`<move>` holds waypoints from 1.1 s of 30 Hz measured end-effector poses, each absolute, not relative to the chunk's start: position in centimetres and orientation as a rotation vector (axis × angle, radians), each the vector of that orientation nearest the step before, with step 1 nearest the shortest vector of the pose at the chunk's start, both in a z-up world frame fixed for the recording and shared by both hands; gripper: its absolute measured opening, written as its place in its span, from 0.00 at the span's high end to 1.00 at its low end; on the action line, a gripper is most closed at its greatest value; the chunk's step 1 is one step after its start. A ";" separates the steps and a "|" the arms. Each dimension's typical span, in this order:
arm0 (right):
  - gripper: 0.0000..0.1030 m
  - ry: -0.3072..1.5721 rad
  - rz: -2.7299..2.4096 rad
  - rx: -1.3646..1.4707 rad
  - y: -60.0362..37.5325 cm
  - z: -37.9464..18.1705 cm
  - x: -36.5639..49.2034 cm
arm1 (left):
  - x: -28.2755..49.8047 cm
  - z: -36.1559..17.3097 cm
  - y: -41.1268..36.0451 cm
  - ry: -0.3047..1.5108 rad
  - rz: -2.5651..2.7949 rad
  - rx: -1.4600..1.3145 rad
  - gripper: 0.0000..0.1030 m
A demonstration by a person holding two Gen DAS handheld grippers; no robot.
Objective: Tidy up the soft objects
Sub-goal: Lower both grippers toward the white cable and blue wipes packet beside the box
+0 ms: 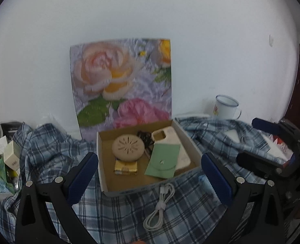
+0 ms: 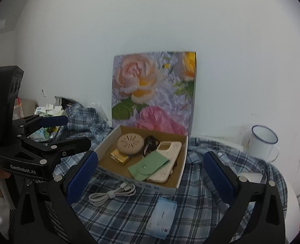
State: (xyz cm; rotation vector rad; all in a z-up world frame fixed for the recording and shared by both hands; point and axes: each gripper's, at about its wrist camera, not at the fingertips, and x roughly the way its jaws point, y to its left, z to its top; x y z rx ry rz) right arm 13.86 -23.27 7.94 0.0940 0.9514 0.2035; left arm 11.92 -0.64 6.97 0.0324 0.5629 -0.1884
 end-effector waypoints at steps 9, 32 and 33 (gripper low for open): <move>0.00 1.041 0.197 0.104 -23.6 4.5 13.8 | 13.9 3.2 -1.0 0.671 -0.180 0.079 0.00; 0.00 1.267 0.172 0.115 -24.2 -2.9 13.4 | 16.8 -5.1 -2.5 0.928 -0.287 0.136 0.51; 0.00 1.273 0.173 0.113 -24.2 -3.1 13.4 | 16.9 -5.4 -2.6 0.939 -0.289 0.143 0.52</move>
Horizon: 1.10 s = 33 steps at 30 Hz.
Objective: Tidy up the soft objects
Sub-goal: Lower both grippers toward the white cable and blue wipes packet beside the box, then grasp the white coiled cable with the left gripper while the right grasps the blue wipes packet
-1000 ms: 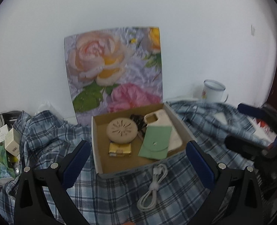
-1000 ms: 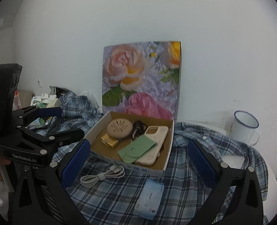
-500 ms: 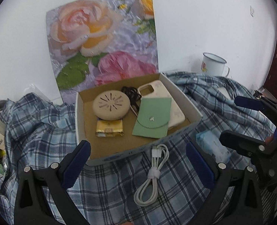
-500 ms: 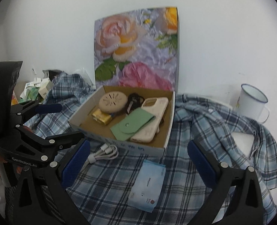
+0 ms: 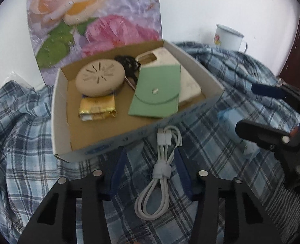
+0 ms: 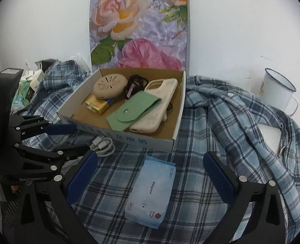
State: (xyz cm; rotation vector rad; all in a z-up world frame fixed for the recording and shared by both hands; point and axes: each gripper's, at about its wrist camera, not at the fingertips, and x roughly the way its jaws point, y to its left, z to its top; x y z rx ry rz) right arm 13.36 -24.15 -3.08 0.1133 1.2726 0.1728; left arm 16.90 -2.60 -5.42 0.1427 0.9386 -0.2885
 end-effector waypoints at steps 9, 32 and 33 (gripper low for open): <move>0.00 1.310 0.173 0.105 -24.2 -4.3 13.2 | 16.8 -6.2 -3.0 0.963 -0.353 0.143 0.76; 0.52 1.398 0.193 0.141 -24.5 -5.9 12.7 | 16.6 -6.0 -2.6 0.967 -0.402 0.064 0.81; 0.53 1.408 0.191 0.134 -24.5 -6.1 12.7 | 16.6 -6.0 -2.6 0.966 -0.403 0.061 0.81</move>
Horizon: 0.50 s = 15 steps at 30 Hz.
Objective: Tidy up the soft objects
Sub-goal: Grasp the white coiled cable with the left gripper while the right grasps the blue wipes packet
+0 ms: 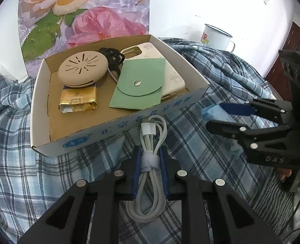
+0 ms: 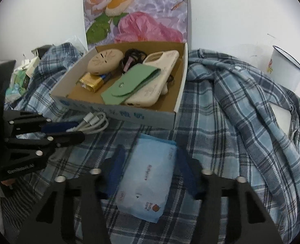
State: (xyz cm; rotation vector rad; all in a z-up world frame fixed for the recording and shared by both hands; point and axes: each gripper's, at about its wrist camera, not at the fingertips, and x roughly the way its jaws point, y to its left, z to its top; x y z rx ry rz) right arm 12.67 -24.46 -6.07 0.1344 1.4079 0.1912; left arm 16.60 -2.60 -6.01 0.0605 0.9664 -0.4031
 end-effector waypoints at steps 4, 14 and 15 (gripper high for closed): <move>0.59 1.432 0.196 0.141 -24.6 -6.7 12.6 | 16.7 -6.0 -2.4 0.970 -0.408 0.041 0.81; 0.61 1.374 0.198 0.124 -24.6 -5.6 12.7 | 16.4 -5.6 -2.4 0.954 -0.404 0.032 0.81; 0.61 1.364 0.200 0.126 -24.6 -5.4 12.7 | 16.4 -5.5 -2.4 0.951 -0.404 0.030 0.81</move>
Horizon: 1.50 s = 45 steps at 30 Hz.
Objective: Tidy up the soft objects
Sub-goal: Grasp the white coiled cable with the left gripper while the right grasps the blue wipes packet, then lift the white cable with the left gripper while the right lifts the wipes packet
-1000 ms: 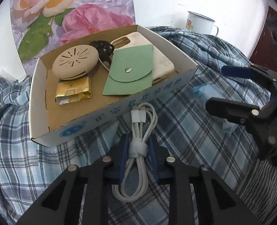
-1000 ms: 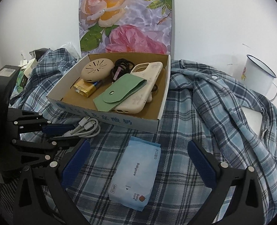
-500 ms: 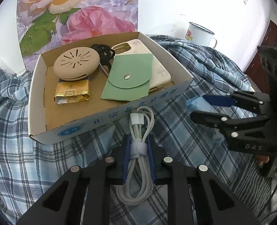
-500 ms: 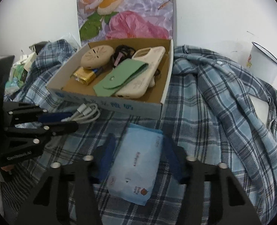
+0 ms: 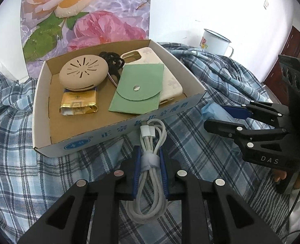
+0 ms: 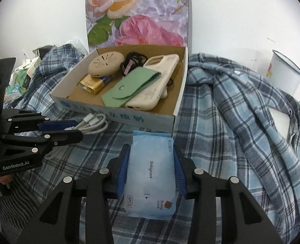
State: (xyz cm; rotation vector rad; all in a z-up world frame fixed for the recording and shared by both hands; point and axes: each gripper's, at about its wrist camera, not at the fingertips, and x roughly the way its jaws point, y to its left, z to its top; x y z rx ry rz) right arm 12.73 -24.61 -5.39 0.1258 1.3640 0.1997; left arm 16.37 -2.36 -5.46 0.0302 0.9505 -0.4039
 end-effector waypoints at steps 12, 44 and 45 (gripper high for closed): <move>0.62 1.248 0.223 0.111 -23.6 -2.8 13.0 | 15.4 -3.3 -3.1 0.891 -0.392 0.019 0.81; 0.62 0.831 0.228 0.093 -24.2 14.1 12.7 | 7.4 13.1 -0.6 0.426 -0.243 0.017 0.81; 0.62 0.818 0.229 0.093 -24.1 14.4 12.7 | 7.2 13.4 -0.6 0.418 -0.243 0.021 0.81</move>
